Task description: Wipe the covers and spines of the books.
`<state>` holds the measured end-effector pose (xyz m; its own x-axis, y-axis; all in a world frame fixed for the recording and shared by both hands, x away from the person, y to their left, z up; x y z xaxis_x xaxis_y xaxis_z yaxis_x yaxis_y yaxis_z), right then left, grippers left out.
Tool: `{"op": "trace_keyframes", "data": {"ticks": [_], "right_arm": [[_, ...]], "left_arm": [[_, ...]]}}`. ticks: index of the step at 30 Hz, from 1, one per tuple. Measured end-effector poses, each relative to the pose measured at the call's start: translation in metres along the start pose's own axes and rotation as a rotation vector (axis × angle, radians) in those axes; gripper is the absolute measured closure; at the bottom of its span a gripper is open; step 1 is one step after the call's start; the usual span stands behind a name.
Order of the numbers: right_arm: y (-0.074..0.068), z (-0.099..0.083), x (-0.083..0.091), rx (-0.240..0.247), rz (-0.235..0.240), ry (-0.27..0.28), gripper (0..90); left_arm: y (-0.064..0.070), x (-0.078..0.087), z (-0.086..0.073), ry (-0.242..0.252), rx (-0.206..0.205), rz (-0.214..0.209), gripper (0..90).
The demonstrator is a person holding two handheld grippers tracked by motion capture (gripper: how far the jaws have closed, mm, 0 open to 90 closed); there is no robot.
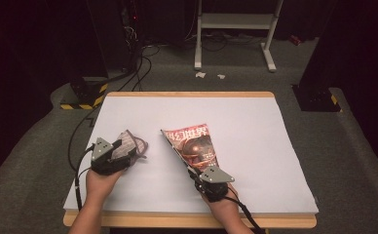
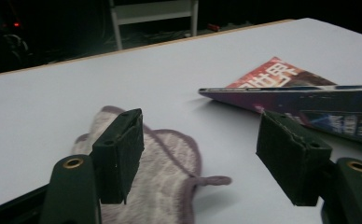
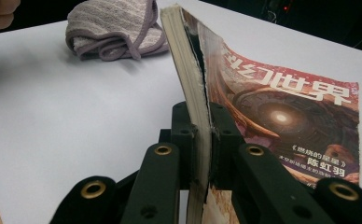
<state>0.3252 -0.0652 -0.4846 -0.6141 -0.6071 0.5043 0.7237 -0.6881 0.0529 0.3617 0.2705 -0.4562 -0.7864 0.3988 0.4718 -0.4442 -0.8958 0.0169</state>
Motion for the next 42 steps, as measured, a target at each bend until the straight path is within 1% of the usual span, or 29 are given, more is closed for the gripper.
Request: {"op": "trace_keyframes", "data": {"ticks": [2, 5, 7, 9, 13, 15, 16, 18, 19, 21, 24, 26, 29, 33, 35, 38, 40, 42], "right_arm": [[0.000, 0.000, 0.001, -0.002, 0.000, -0.001, 83.7], [0.001, 0.000, 0.001, -0.006, 0.000, 0.002, 83.8], [0.001, 0.000, 0.002, -0.003, -0.001, 0.001, 83.9], [0.001, 0.000, 0.002, -0.003, -0.001, 0.002, 84.0], [0.002, 0.001, 0.003, 0.000, -0.004, 0.003, 84.2], [0.002, 0.001, 0.003, -0.001, -0.004, 0.003, 84.2], [0.002, 0.001, 0.003, -0.002, -0.004, 0.003, 84.2], [0.002, 0.001, 0.004, -0.002, -0.006, 0.005, 84.2], [0.002, 0.001, 0.004, -0.003, -0.005, 0.005, 84.3], [0.003, 0.002, 0.005, -0.005, -0.007, 0.008, 84.4], [0.005, 0.004, 0.007, -0.009, -0.007, 0.017, 84.4], [0.006, 0.006, 0.009, -0.015, -0.004, 0.019, 84.5], [0.010, 0.010, 0.013, -0.026, -0.007, 0.037, 84.6], [0.016, 0.018, 0.017, -0.045, -0.012, 0.056, 84.7], [0.019, 0.023, 0.020, -0.038, -0.024, 0.063, 84.8], [0.022, 0.033, 0.023, -0.038, -0.043, 0.080, 84.8], [0.024, 0.039, 0.026, -0.048, -0.053, 0.102, 84.8], [0.025, 0.044, 0.028, -0.053, -0.062, 0.113, 84.9]], "left_arm": [[0.006, -0.002, -0.001, -0.005, -0.014, -0.020, 32.4], [0.016, -0.007, -0.004, -0.024, -0.021, -0.058, 32.4], [0.028, -0.012, -0.007, -0.044, -0.050, -0.075, 31.3], [0.039, -0.018, -0.011, -0.061, -0.070, -0.104, 30.3], [0.059, -0.028, -0.021, -0.084, -0.110, -0.132, 29.5], [0.066, -0.032, -0.027, -0.099, -0.144, -0.135, 28.5], [0.068, -0.035, -0.029, -0.108, -0.140, -0.146, 28.1], [0.069, -0.038, -0.033, -0.116, -0.117, -0.175, 27.9], [0.070, -0.040, -0.035, -0.124, -0.115, -0.178, 27.8], [0.071, -0.041, -0.037, -0.132, -0.127, -0.171, 27.1], [0.071, -0.040, -0.036, -0.115, -0.121, -0.170, 27.1], [0.070, -0.040, -0.036, -0.102, -0.130, -0.161, 27.1], [0.067, -0.042, -0.038, -0.104, -0.117, -0.160, 27.3], [0.065, -0.043, -0.038, -0.109, -0.115, -0.161, 27.3], [0.064, -0.042, -0.037, -0.106, -0.115, -0.157, 27.3], [0.062, -0.040, -0.036, -0.099, -0.098, -0.156, 27.1], [0.061, -0.039, -0.037, -0.099, -0.105, -0.155, 27.1], [0.060, -0.039, -0.037, -0.100, -0.099, -0.156, 27.1]]}}
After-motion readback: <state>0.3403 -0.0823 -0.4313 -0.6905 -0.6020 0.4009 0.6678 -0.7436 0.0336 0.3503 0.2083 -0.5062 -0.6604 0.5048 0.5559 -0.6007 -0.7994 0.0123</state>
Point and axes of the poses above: each handheld gripper's, and its own axes: x roughly backward along the jaws, z roughly out of its top, y roughly to its right, the point moved 1 cm from there along -x, roughly forward along the jaws, and after that the axes turned 5 degrees about -y, right-handed, at the moved point
